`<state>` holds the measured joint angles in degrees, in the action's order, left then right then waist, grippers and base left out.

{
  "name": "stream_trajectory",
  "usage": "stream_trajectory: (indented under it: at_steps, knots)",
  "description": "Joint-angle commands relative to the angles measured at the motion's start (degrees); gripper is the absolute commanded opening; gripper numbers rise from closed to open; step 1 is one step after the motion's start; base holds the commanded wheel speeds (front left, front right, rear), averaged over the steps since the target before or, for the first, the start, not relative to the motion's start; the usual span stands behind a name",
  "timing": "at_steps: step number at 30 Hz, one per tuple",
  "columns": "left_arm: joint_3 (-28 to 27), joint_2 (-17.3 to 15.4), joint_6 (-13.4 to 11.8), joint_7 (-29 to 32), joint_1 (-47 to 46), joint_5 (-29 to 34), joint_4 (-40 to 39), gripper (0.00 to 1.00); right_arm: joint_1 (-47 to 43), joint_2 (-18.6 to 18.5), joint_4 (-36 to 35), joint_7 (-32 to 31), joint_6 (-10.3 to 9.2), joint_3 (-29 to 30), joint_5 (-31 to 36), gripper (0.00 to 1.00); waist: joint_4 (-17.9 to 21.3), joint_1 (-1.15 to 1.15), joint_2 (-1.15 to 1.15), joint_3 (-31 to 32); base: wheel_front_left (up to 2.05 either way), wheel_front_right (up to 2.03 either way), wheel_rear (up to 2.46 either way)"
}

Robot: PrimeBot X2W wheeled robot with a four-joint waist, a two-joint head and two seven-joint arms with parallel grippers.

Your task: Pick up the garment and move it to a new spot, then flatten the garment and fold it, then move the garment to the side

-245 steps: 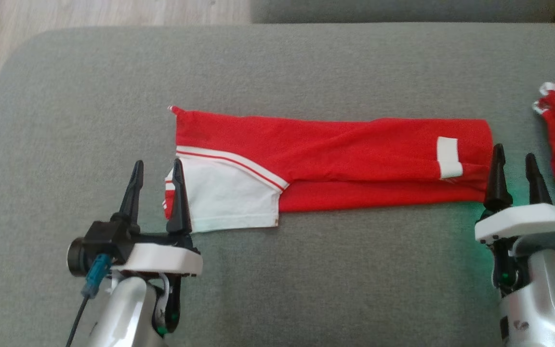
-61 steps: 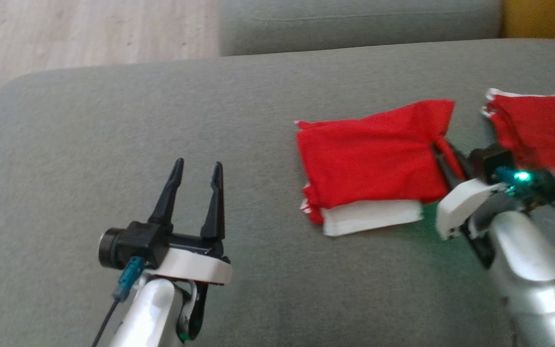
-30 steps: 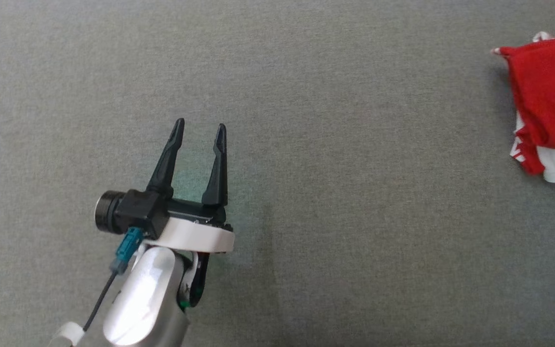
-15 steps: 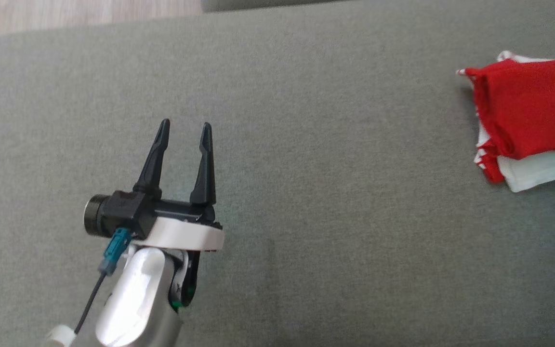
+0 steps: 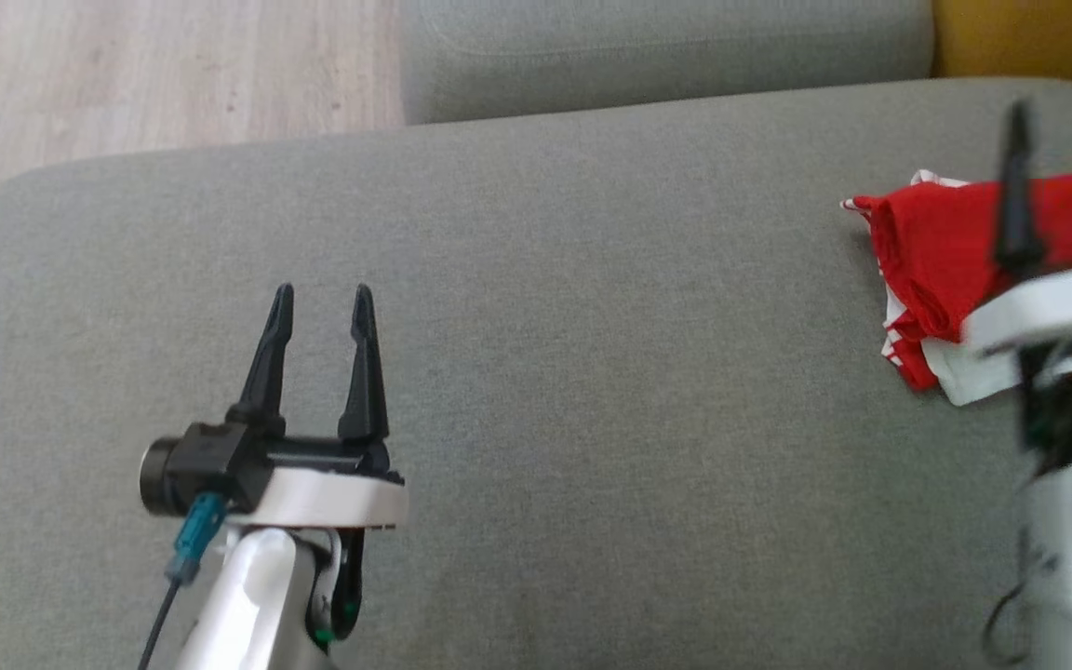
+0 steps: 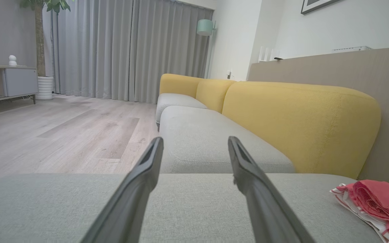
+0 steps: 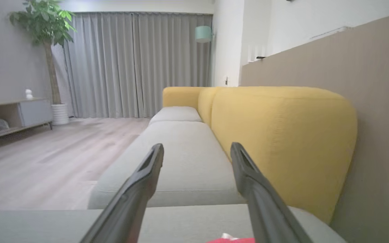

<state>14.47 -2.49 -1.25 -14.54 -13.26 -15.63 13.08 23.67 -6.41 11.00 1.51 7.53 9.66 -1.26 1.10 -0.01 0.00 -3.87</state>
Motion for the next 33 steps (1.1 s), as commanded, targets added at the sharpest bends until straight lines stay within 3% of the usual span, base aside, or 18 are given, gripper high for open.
stream_trajectory:
  at_steps: [1,5,13,33]
  knots:
    - [-2.35,-0.39,-0.21,-0.46,-0.73,-0.38,-2.15,1.0,-0.86,1.23,-2.79,1.34,-0.04,-1.74,-1.43,1.0,-0.3,0.01,0.0,0.57,0.0,0.0,0.0]
    - [-2.71,-0.39,-0.34,-0.46,0.85,-0.7,-2.45,1.0,-6.37,3.27,-3.06,4.52,-0.04,-2.91,-5.43,1.0,-0.56,0.01,0.0,1.32,0.0,0.0,0.0]
    - [-2.98,-0.39,-0.43,-0.46,3.97,-0.91,-1.76,1.0,-14.44,3.51,3.57,11.78,-0.04,-7.37,-13.1,1.0,-0.62,0.01,0.0,2.24,0.0,0.0,0.0]
    - [-4.81,-0.39,0.29,-0.46,5.94,-3.17,-2.52,1.0,-16.45,3.53,4.49,13.47,-0.04,-8.87,-13.65,1.0,-0.05,0.01,0.0,2.99,0.0,0.0,0.0]
